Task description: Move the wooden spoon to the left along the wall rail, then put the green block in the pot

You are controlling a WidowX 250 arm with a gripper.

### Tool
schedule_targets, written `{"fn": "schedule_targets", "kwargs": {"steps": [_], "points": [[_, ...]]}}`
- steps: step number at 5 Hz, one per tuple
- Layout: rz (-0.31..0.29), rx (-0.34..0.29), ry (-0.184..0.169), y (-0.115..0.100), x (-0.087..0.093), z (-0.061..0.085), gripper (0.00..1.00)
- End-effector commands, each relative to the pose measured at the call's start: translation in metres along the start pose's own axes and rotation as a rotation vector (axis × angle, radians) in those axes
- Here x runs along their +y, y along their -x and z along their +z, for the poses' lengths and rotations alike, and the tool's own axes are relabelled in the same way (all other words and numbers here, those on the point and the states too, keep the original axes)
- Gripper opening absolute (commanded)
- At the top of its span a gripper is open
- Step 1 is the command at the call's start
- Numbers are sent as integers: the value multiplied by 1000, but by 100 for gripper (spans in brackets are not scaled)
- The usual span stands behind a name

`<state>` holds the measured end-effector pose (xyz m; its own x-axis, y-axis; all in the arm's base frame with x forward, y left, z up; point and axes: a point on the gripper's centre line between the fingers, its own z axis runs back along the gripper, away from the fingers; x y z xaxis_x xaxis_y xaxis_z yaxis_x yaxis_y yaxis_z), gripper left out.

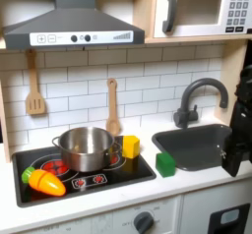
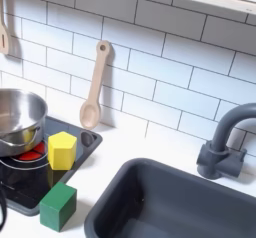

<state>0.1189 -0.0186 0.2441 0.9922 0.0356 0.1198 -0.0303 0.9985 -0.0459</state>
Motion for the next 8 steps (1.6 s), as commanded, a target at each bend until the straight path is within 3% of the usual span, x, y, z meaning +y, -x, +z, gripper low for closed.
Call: {"fn": "schedule_targets", "kwargs": {"steps": [1, 2, 3, 4, 5, 6, 8], "points": [[0, -2, 0, 0, 0, 0, 100], [21, -55, 3, -21, 1, -6, 100], [3, -103, 2, -44, 1, -14, 100], [43, -157, -17, -75, 12, -24, 100], [94, -229, -51, -110, 29, -29, 100], [106, -393, -113, -145, 48, -29, 100], [148, -515, -176, -185, 81, -18, 100]]}}
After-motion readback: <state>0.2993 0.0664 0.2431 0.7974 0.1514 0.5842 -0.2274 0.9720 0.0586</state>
